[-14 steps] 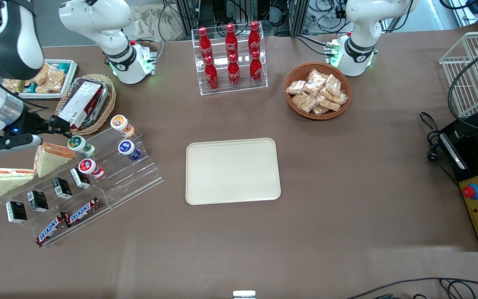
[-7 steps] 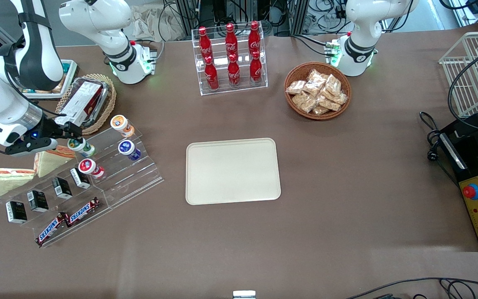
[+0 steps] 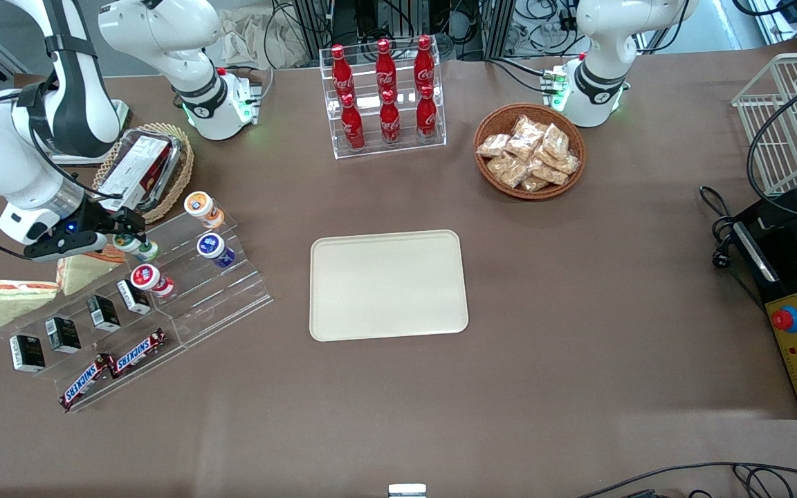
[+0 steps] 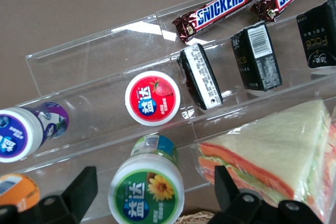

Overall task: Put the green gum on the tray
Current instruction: 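Close the right gripper on the green-labelled bottle and lift it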

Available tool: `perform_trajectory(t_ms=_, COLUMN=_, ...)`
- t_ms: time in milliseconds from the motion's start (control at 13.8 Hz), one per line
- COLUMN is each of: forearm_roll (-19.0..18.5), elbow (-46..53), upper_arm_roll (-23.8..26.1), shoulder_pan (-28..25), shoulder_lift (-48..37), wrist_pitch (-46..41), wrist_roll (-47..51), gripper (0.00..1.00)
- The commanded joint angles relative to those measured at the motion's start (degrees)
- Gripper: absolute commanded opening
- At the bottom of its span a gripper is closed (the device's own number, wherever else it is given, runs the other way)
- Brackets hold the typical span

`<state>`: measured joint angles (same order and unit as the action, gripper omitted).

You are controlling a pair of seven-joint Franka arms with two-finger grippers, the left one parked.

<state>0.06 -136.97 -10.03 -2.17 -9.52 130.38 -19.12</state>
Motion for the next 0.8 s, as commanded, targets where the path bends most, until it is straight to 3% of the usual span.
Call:
perform_trajectory(t_ms=0, forearm_roll=-0.3, elbow=-0.8, upper_arm_roll=0.0, shoulder_pan=0.2, shoulder_lift=0.3, wrist_pitch=1.6, wrist_roll=-0.2, gripper=0.57)
perform_trajectory(t_ms=145, forearm_roll=-0.3, elbow=-0.7, upper_arm_roll=0.0, shoulder_pan=0.1, shoulder_lift=0.6, wrist_pitch=1.6, wrist_roll=0.0, gripper=0.36)
perform_trajectory(t_ms=218, forearm_roll=-0.3, elbow=-0.6, upper_arm_roll=0.0, shoulder_pan=0.1, shoulder_lift=0.6, wrist_pitch=1.6, wrist_roll=0.1, gripper=0.34)
perform_trajectory(t_ms=291, forearm_roll=-0.3, elbow=-0.6, upper_arm_roll=0.0, shoulder_pan=0.0, shoulder_lift=0.6, wrist_pitch=1.6, wrist_roll=0.1, gripper=0.27)
perform_trajectory(t_ms=582, forearm_roll=-0.2, elbow=0.8, upper_arm_roll=0.0, shoulder_pan=0.0, shoulder_lift=0.6, wrist_pitch=0.7, wrist_roll=0.2, gripper=0.26)
perform_trajectory(t_ms=727, forearm_roll=-0.2, elbow=4.7, upper_arm_roll=0.1, shoulder_pan=0.0, shoulder_lift=0.3, wrist_pitch=-4.2, wrist_roll=0.2, gripper=0.26)
